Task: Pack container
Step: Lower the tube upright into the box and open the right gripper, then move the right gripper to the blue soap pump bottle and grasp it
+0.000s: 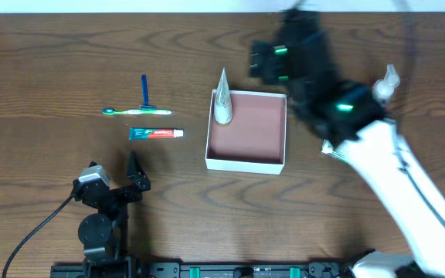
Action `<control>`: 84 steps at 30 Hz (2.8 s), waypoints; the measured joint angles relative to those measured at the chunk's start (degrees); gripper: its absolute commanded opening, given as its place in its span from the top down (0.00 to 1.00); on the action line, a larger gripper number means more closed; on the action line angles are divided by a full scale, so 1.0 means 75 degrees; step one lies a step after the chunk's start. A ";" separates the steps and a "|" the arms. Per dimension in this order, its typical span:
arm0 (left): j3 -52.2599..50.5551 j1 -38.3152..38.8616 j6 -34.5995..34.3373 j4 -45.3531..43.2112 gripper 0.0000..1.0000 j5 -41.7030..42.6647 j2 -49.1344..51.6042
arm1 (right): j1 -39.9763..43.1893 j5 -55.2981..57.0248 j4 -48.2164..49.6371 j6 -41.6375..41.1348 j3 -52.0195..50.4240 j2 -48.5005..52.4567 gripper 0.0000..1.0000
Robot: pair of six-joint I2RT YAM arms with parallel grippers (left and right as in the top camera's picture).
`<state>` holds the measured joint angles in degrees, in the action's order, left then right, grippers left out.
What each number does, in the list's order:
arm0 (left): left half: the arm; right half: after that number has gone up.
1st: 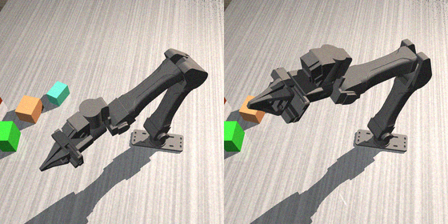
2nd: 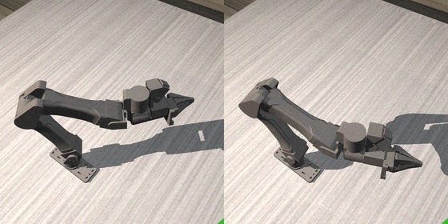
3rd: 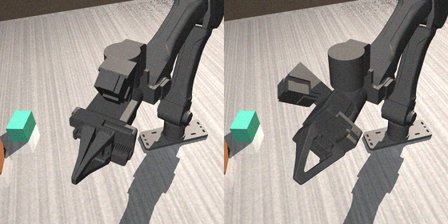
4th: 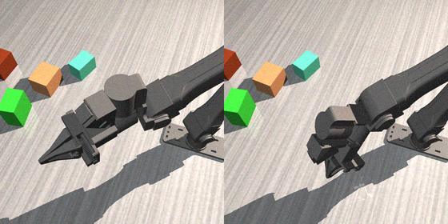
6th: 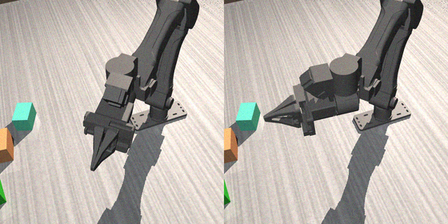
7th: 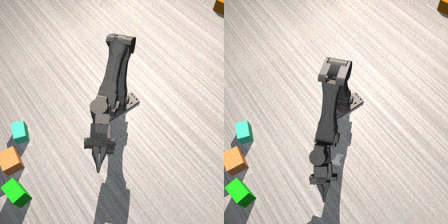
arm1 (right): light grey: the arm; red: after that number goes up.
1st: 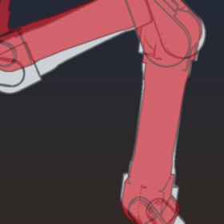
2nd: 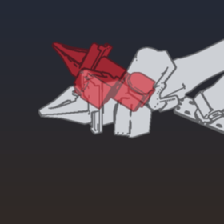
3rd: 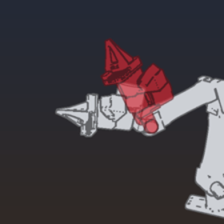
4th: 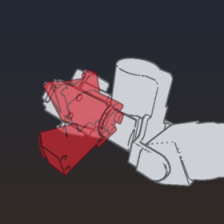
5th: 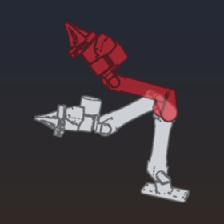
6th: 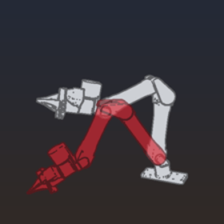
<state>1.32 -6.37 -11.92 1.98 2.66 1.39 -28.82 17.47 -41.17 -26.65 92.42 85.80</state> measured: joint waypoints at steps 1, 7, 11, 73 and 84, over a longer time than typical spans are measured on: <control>0.0000 -0.0003 0.0000 0.0000 0.02 0.0000 0.0000 | 0.0213 -0.0023 -0.0274 0.0009 0.0015 -0.0146 0.01; 0.0000 -0.0003 0.0000 0.0000 0.02 0.0000 0.0000 | 0.1865 -0.0618 -0.1906 0.0023 0.0055 -0.0353 0.01; 0.0000 -0.0003 0.0000 0.0000 0.02 0.0000 0.0000 | 0.2734 -0.1043 -0.2433 0.0020 0.0029 -0.0047 0.01; 0.0000 -0.0003 0.0000 0.0000 0.02 0.0000 0.0000 | 0.5584 -0.3357 -0.0667 0.3908 -0.0079 0.3013 0.84; 0.0000 -0.0003 0.0000 0.0000 0.02 0.0000 0.0000 | 0.5584 -0.3366 -0.0571 0.3928 -0.0090 0.3040 0.99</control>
<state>1.32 -6.39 -11.92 1.98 2.66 1.39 13.06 -7.77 -45.45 2.81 91.74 108.60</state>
